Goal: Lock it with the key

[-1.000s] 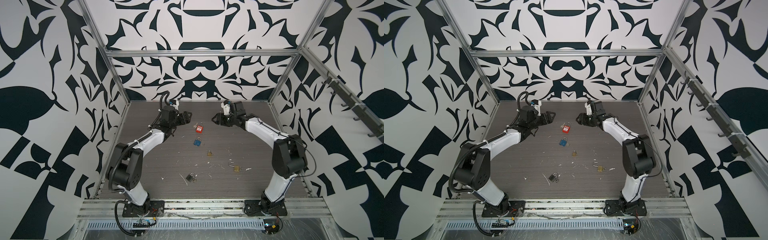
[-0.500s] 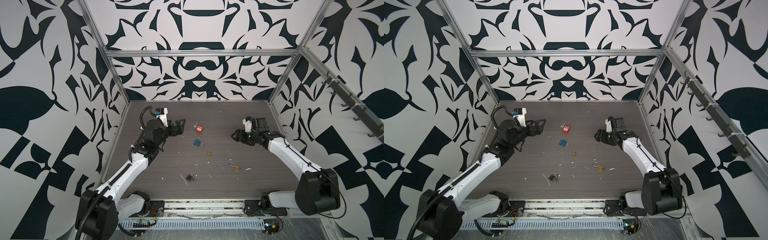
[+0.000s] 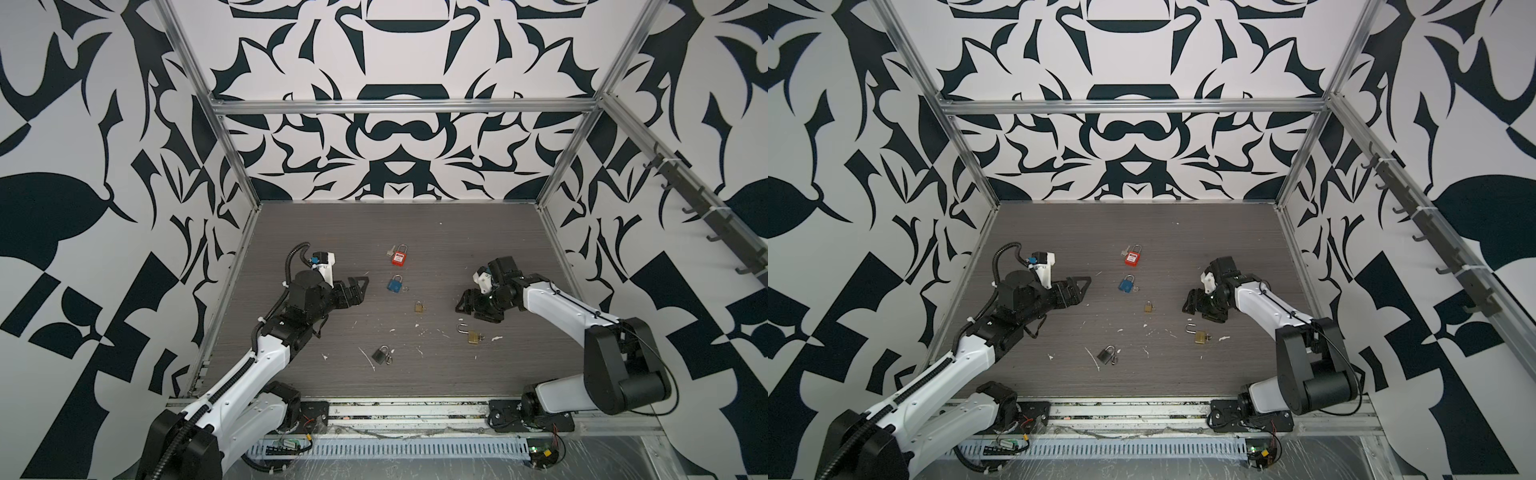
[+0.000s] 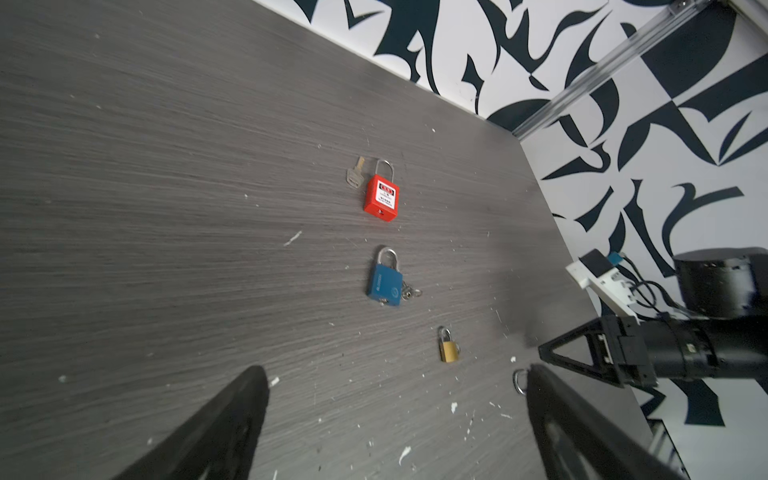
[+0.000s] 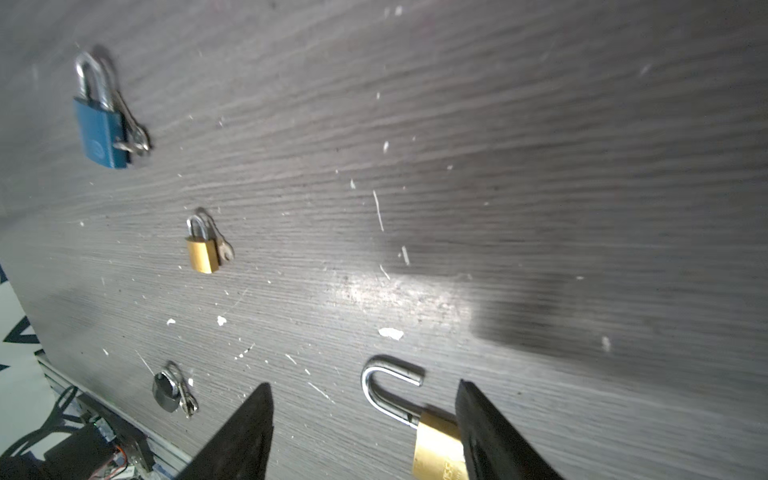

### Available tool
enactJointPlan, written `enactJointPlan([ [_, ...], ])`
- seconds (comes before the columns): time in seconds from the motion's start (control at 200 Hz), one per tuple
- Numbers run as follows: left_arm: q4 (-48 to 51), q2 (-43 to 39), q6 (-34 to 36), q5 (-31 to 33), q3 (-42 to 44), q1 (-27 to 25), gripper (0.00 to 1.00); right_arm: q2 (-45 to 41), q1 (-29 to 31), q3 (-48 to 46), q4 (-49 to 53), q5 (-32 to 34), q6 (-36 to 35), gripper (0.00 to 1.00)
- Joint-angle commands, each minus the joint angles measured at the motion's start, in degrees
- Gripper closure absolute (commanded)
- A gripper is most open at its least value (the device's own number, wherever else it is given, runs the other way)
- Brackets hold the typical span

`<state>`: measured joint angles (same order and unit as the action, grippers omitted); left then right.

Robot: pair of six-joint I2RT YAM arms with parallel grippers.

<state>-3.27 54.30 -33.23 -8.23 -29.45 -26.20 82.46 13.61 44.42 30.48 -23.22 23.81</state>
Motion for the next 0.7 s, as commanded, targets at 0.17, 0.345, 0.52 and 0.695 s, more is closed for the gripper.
enactJointPlan([
  [0.17, 3.45, -0.34, -0.74, -0.3, 0.8, -3.61, 0.01, -1.16, 5.25, -1.4, 3.49, 4.39, 0.92, 0.27],
  [0.345, 3.19, -0.77, -0.14, 0.32, 1.28, -3.61, 0.01, -1.96, 9.73, -3.01, 3.62, 8.01, 2.51, 0.24],
  [0.52, 2.92, -1.69, -0.08, 0.18, 1.9, -3.64, 0.01, -2.89, 12.28, -3.78, 4.96, 9.71, 4.2, 0.22],
  [0.695, 2.74, -3.29, 0.0, 0.23, 2.81, -3.63, 0.01, -5.44, 16.54, -3.9, 8.58, 12.13, 6.42, 0.21],
])
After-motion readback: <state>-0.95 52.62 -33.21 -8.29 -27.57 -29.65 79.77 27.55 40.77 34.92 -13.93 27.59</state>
